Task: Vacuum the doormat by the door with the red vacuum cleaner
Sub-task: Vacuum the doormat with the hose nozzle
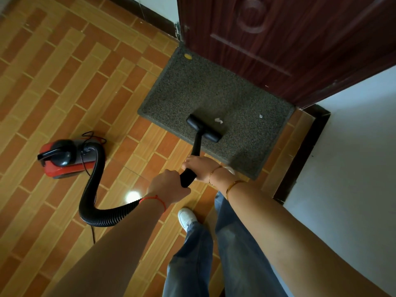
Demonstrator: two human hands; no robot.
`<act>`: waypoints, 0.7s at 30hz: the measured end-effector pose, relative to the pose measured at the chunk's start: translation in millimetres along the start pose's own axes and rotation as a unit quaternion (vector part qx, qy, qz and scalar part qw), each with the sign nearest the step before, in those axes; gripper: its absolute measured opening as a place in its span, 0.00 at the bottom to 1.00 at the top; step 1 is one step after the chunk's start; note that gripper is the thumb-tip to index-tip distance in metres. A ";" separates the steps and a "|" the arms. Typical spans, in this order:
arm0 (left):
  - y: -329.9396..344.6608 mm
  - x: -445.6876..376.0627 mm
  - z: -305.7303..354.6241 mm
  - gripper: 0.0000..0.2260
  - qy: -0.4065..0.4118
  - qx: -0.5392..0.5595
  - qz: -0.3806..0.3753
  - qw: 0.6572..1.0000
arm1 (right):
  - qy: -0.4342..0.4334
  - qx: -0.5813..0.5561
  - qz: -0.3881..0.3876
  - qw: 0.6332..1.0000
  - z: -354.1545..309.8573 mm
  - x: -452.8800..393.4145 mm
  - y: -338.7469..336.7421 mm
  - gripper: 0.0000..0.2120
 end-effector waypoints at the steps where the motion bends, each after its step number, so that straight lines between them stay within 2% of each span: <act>1: 4.6 4.3 -7.5 0.10 -0.002 -0.004 0.001 1.000 | 0.000 0.000 0.001 1.000 -8.5 -0.9 5.4 0.08; 10: 29.6 21.5 -44.6 0.09 -0.014 -0.013 0.010 1.000 | -0.012 0.014 0.010 1.000 -47.5 -8.2 30.7 0.12; 21: 13.4 6.2 -5.2 0.10 -0.016 -0.002 0.011 1.000 | -0.037 0.056 -0.009 0.998 -2.9 -6.3 13.4 0.17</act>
Point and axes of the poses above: each hand's wrist, its own x-axis away from the middle knuckle, its own y-axis out of the palm, z = x × y, the point moved 7 cm from there along -x, towards the middle knuckle, and after that the axes turned 10 degrees about -y, right-handed, at the moved point
